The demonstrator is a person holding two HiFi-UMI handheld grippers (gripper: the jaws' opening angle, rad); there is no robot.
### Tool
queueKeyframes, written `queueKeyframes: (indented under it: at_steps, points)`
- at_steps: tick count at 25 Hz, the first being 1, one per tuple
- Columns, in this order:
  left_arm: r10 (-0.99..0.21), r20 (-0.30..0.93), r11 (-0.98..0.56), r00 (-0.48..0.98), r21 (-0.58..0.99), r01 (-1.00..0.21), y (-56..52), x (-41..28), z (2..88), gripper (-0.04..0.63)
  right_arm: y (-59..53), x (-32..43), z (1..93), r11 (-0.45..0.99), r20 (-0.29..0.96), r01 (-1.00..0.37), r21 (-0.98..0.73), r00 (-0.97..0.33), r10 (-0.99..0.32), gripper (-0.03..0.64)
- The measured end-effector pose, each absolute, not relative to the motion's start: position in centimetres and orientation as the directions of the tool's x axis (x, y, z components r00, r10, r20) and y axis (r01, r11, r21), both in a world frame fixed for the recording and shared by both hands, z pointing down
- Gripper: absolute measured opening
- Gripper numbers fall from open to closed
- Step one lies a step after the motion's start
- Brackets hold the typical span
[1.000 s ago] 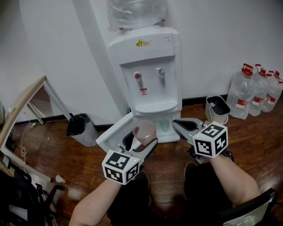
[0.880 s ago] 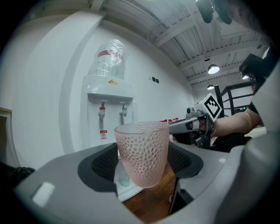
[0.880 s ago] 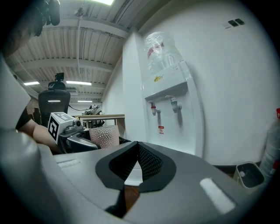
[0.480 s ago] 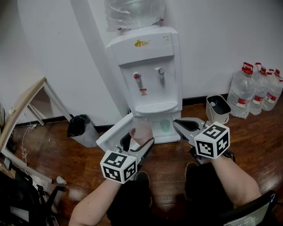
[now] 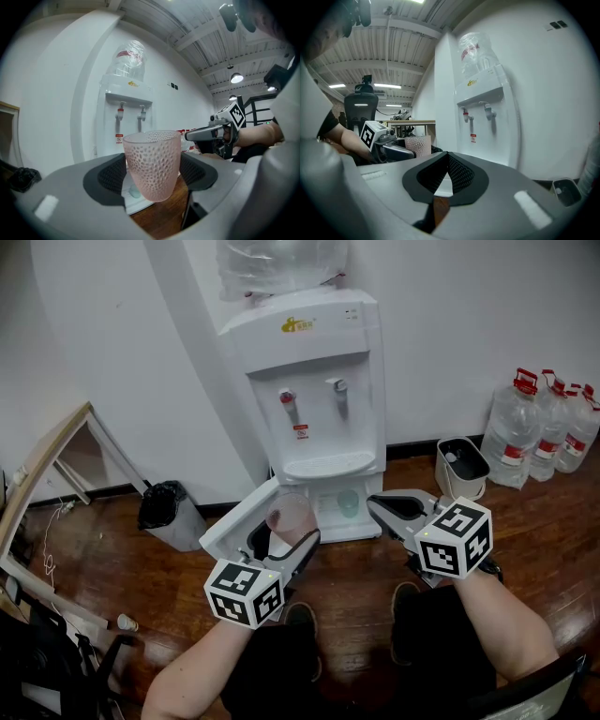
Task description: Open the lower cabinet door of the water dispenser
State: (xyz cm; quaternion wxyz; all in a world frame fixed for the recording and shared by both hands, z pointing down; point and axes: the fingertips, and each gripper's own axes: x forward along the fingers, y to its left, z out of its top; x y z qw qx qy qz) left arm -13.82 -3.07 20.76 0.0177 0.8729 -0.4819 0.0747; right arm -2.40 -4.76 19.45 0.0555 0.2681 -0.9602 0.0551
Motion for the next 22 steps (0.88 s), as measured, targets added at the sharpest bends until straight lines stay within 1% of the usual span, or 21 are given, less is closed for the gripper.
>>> queueKeyframes:
  at_steps: [5,8,10,13,16,18,22]
  points:
    - [-0.841,0.142,-0.530,0.522,-0.021,-0.848,-3.9,-14.4,21.1,0.356,-5.2,-2.4,19.5,0.856,0.135,-0.512,-0.066,-0.855,-0.501,0.003]
    - [-0.841,0.153,-0.530,0.518,-0.050,-0.846,-4.8,-13.9,21.4,0.356,-5.4,-2.3,19.5,0.864,0.155,-0.503,0.038,-0.851,-0.502,0.003]
    - [-0.833,0.163,-0.546,0.529,-0.092,-0.833,-5.1,-13.0,21.9,0.356,-5.5,-2.2,19.7,0.869,0.168,-0.490,0.073,-0.853,-0.494,0.003]
    - [-0.827,0.178,-0.555,0.534,-0.104,-0.825,-5.7,-12.4,23.5,0.356,-6.3,-1.8,20.0,0.879,0.157,-0.476,0.011,-0.868,-0.472,0.003]
    - [-0.831,0.192,-0.545,0.523,-0.086,-0.834,-6.7,-12.7,25.1,0.354,-7.1,-1.4,19.5,0.886,0.109,-0.455,-0.091,-0.889,-0.445,0.003]
    - [-0.839,0.182,-0.533,0.513,-0.076,-0.843,-7.4,-13.0,25.5,0.354,-7.4,-1.4,19.0,0.887,0.094,-0.452,-0.099,-0.891,-0.444,0.003]
    - [-0.855,0.171,-0.507,0.490,-0.068,-0.860,-8.4,-13.2,26.2,0.354,-8.6,-0.8,19.7,0.869,0.094,-0.488,-0.076,-0.871,-0.481,0.002]
